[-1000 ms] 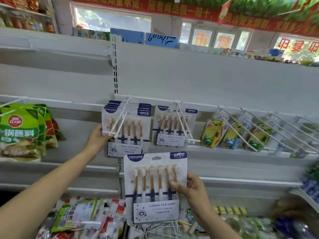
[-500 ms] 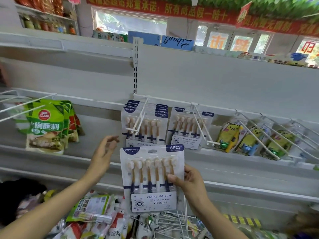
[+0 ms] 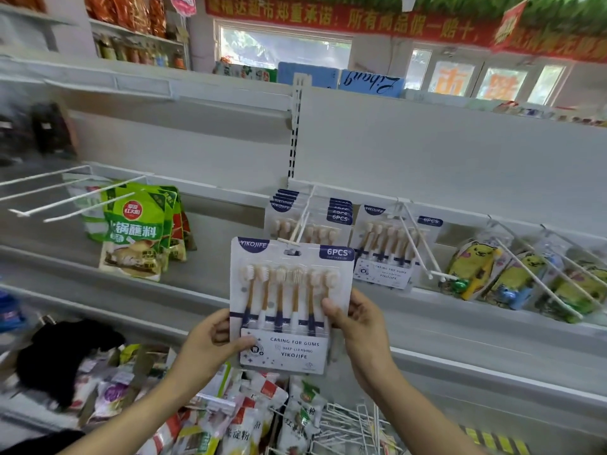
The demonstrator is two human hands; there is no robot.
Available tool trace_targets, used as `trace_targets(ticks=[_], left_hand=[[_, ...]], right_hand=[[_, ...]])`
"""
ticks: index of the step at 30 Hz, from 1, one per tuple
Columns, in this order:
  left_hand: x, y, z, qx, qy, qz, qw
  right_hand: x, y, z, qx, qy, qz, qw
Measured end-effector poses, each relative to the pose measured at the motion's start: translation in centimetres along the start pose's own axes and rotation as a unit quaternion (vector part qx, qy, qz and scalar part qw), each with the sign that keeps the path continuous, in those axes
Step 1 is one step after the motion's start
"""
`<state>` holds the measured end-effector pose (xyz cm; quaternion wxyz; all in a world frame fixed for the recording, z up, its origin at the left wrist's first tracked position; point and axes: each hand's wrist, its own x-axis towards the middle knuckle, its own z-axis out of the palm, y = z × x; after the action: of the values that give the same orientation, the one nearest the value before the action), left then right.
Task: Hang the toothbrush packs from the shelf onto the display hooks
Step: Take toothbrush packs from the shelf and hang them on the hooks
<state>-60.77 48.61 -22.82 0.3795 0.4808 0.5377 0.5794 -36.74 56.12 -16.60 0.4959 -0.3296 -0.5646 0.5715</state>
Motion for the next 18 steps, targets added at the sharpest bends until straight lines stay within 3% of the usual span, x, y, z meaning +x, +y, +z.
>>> trace_targets(ticks=[18], left_hand=[[11.5, -1.4, 0.8, 0.073, -0.008, -0.025, 0.997]], right_hand=[[9.5, 2.1, -0.2, -0.081, 0.083, 0.029, 0.993]])
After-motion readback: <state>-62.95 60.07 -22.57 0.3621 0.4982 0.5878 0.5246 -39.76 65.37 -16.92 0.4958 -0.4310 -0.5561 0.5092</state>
